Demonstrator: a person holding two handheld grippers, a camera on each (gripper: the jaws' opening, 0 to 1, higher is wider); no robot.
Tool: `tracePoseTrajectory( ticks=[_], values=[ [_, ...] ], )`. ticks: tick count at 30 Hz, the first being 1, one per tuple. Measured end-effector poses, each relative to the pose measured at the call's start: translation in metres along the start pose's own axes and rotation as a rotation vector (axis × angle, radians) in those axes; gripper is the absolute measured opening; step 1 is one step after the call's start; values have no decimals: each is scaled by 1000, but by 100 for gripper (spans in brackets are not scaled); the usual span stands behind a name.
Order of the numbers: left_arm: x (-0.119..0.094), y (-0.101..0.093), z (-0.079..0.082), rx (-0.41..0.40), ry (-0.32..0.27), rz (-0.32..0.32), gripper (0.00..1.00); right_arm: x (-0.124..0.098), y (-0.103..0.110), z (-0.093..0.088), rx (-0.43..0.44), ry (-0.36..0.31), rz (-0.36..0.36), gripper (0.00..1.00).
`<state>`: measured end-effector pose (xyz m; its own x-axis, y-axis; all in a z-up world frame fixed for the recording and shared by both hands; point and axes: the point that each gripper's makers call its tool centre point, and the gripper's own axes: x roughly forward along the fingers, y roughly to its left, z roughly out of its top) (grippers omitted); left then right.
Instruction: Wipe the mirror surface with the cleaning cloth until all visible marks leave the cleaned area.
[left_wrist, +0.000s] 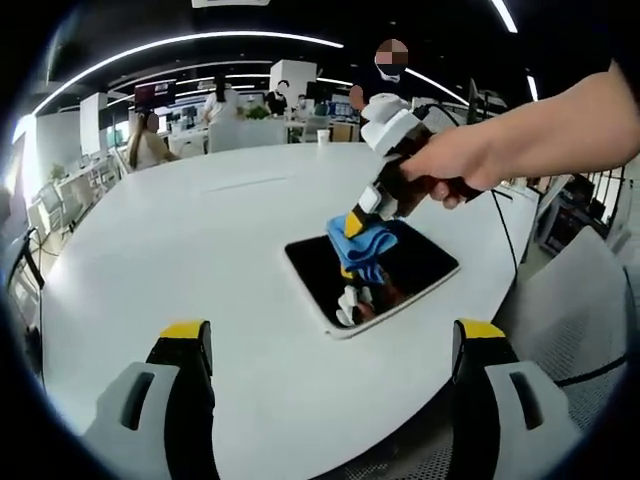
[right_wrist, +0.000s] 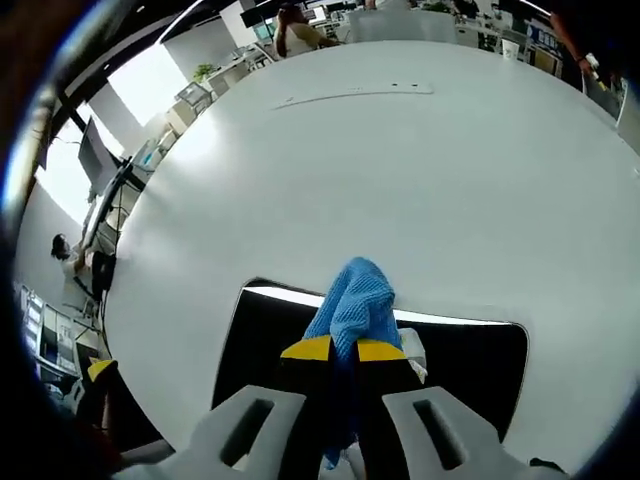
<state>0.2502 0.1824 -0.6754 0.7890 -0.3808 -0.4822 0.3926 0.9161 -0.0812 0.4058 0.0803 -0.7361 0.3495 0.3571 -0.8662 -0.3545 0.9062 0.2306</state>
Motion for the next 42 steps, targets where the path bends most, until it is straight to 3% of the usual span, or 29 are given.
tracePoseTrajectory(
  ticks=[13, 18, 29, 42],
  values=[
    [0, -1, -2, 11, 7, -8, 98, 19, 45, 12, -63, 11, 46, 1],
    [-1, -3, -1, 8, 2, -13, 98, 24, 62, 14, -132, 30, 55, 1],
    [-1, -3, -3, 9, 7, -18, 98, 23, 61, 13, -100, 46, 69, 1],
    [0, -4, -1, 17, 2, -21, 98, 16, 64, -5, -106, 47, 71, 1]
  ],
)
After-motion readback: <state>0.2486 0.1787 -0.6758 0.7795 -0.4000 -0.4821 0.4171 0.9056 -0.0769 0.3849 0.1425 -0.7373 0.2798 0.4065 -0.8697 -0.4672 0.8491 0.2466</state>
